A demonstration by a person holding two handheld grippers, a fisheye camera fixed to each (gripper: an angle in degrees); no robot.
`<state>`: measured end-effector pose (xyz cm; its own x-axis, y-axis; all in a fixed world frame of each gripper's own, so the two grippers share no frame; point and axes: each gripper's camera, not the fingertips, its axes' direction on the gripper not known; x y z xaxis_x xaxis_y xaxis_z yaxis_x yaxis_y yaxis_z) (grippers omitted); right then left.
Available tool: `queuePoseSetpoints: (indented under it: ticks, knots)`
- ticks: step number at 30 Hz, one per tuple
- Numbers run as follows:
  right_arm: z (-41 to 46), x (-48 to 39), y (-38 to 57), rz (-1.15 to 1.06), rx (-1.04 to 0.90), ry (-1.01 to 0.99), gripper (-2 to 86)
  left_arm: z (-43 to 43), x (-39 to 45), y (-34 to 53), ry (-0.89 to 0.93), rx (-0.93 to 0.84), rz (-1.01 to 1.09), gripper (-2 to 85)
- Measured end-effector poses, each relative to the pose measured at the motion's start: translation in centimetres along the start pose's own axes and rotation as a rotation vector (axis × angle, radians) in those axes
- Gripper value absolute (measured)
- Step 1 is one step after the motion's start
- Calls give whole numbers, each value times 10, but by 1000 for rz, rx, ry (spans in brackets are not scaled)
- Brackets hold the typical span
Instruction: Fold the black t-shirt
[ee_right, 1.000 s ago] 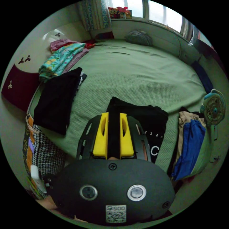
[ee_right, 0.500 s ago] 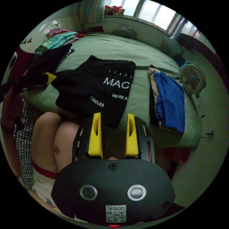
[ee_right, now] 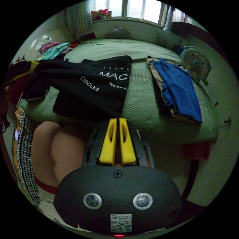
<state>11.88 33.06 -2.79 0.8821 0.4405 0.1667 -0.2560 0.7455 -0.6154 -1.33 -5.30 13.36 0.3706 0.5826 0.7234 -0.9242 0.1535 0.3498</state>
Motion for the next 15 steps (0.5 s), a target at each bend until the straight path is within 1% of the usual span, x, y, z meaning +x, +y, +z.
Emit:
queuePoseSetpoints:
  ticks: [5, 9, 10, 11, 13, 15]
  knots:
    - [19, -5, 19, -3, -58, -2, -16, 50, -30, 32, -51, -135, -62, 24]
    - [33, -9, 26, -44, -142, 16, -15, 97, -50, 53, -58, -213, -43, 24]
    - [38, -11, 29, -80, -195, 24, -14, 102, -52, 60, -52, -215, -19, 24]
    - [39, -11, 34, -108, -203, 34, -13, 103, -52, 64, -52, -206, -10, 23]
    - [34, -8, 40, -138, -190, 36, -11, 100, -56, 76, -34, -167, -12, 19]
    - [27, -4, 43, -138, -173, 24, -10, 98, -59, 81, -91, -184, -37, 13]
